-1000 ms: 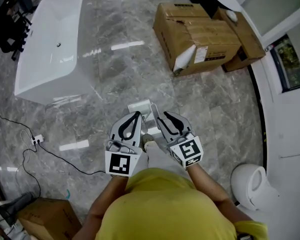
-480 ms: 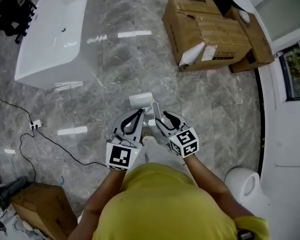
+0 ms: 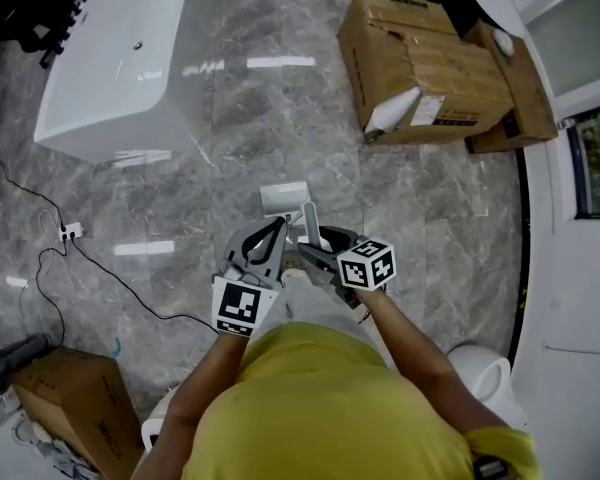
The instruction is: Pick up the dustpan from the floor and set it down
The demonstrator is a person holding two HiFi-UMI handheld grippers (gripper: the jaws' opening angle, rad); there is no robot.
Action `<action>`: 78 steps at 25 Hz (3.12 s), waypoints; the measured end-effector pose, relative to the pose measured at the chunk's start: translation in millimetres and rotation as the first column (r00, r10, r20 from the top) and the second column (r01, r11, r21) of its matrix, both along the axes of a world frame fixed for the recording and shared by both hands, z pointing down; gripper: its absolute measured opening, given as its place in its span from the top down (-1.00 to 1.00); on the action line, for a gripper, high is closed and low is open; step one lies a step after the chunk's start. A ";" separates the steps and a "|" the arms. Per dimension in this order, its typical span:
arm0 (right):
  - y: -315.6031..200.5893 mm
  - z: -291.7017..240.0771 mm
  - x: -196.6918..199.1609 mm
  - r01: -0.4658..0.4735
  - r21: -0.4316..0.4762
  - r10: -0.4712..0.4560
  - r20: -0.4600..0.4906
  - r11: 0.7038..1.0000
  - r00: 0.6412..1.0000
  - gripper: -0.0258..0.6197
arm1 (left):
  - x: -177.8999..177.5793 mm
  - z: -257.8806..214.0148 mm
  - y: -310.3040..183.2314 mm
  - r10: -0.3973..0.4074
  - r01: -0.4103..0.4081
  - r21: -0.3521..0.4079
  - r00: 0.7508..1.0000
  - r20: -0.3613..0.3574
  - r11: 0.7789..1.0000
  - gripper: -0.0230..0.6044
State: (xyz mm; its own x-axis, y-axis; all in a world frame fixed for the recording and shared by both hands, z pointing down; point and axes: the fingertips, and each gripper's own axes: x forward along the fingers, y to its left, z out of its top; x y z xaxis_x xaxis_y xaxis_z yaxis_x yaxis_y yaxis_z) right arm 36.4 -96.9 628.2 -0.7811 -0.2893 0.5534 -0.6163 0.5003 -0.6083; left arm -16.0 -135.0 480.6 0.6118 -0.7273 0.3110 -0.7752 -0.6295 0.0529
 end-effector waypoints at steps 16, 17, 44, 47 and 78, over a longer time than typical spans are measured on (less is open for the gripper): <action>-6.5 -13.1 -24.8 0.059 -0.047 -0.049 0.193 0.997 0.980 0.36 | -17.5 0.5 13.3 -0.068 0.068 -0.017 0.998 0.015 0.998 0.93; -7.2 -19.9 -26.5 0.056 -0.042 -0.046 0.204 0.998 0.978 0.36 | -18.2 0.3 12.8 -0.068 0.068 -0.016 0.998 0.014 0.998 0.92; -25.0 -183.2 -29.2 -0.132 0.215 0.078 0.241 0.968 0.967 0.28 | -26.9 -30.5 -3.9 -0.072 0.074 0.047 0.996 -0.042 0.996 0.92; -28.8 -189.2 -28.5 -0.126 0.233 0.068 0.241 0.964 0.968 0.27 | -26.6 -30.4 -3.9 -0.075 0.077 0.048 0.996 -0.043 0.996 0.92; -48.4 -83.4 -28.3 -0.085 0.138 0.065 0.141 0.987 0.988 0.27 | -28.1 -6.2 -5.7 -0.079 0.078 -0.025 0.996 -0.039 0.997 0.92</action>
State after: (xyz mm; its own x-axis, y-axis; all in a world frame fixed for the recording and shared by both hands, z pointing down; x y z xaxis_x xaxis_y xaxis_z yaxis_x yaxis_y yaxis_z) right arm 8.1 -145.3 544.9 -0.8192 -0.4184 0.3922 -0.5718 0.5440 -0.6141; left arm -44.0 -140.7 474.4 0.5653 -0.7663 0.3052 -0.8192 -0.5648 0.0993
